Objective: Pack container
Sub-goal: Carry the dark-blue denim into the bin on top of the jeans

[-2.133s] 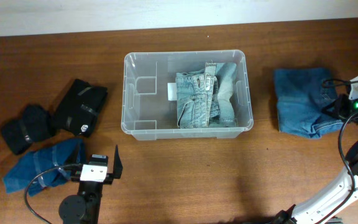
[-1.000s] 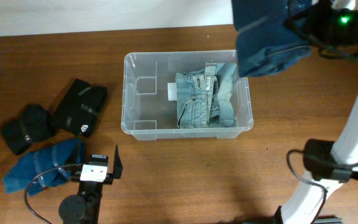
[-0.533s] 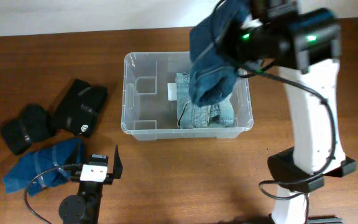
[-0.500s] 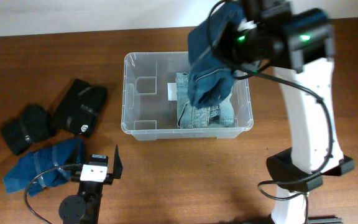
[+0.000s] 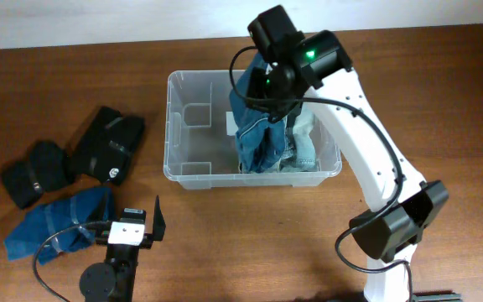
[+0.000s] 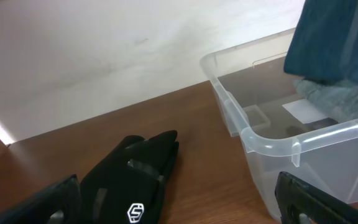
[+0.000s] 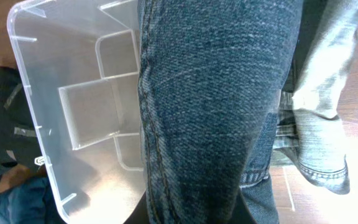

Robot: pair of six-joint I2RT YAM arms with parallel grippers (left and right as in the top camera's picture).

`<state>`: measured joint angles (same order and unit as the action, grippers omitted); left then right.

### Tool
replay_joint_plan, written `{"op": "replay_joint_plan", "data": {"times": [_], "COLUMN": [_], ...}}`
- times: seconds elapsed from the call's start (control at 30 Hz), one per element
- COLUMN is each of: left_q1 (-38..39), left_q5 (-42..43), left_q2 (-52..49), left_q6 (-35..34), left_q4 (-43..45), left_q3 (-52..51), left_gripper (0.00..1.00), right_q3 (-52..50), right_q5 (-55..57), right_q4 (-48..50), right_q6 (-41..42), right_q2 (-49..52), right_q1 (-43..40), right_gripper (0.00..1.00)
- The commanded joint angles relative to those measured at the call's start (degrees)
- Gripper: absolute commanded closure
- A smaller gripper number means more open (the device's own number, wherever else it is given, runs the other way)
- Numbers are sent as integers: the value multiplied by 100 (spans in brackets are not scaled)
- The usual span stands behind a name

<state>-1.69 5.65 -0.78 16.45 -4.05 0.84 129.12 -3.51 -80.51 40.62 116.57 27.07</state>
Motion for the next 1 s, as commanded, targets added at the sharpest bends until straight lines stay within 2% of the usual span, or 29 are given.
{"op": "replay_joint_plan", "data": {"times": [0.0, 0.17, 0.23, 0.27, 0.3, 0.4, 0.47, 0.57, 0.67, 0.73, 0.77, 0.83, 0.87, 0.97], "left_q1": [-33, -33, -33, -33, -33, -33, -33, -33, -33, -35, -33, -35, -33, -33], "left_q5": [61, 61, 61, 61, 61, 61, 61, 61, 61, 61, 61, 61, 61, 61], "left_q2": [42, 42, 42, 42, 42, 42, 42, 42, 42, 42, 42, 42, 42, 42], "left_q6": [-57, -57, -57, -57, -57, -57, -57, -57, -57, -57, -57, -57, -57, -57], "left_q4": [-7, -7, -7, -7, -7, -7, -7, -7, -7, -7, -7, -7, -7, -7], "left_q3": [-31, -31, -31, -33, -31, -31, -33, -31, -31, -31, -33, -33, -31, -33], "left_gripper": [1, 1, 1, 0, 1, 1, 1, 0, 1, 1, 1, 1, 1, 1], "right_q3": [74, 72, 72, 72, 72, 72, 72, 72, 68, 31, -22, -214, -339, -942], "right_q5": [-31, 236, 678, 944, 1261, 1917, 2059, 2081, 2074, 2094, 2094, 2092, 2090, 2081], "right_q4": [131, 33, -210, -350, -511, -813, -876, -861, -820, -822, -822, -822, -822, -745], "right_q6": [50, 216, 195, 138, 131, -22, -415, -848, -1172, -1244, -1281, -1279, -1279, -1276], "right_q2": [-173, -173, -173, -173, -173, -173, -173, -173, -173, -170, -170, -173, -170, -173], "right_q1": [39, 28, 28, 26, 22, -28, -127, -284, -413, -505, -553, -634, -662, -702], "right_gripper": [96, 96, 70, 49, 34, 21, 19, 19, 28, 50, 66, 90, 96, 96]}}
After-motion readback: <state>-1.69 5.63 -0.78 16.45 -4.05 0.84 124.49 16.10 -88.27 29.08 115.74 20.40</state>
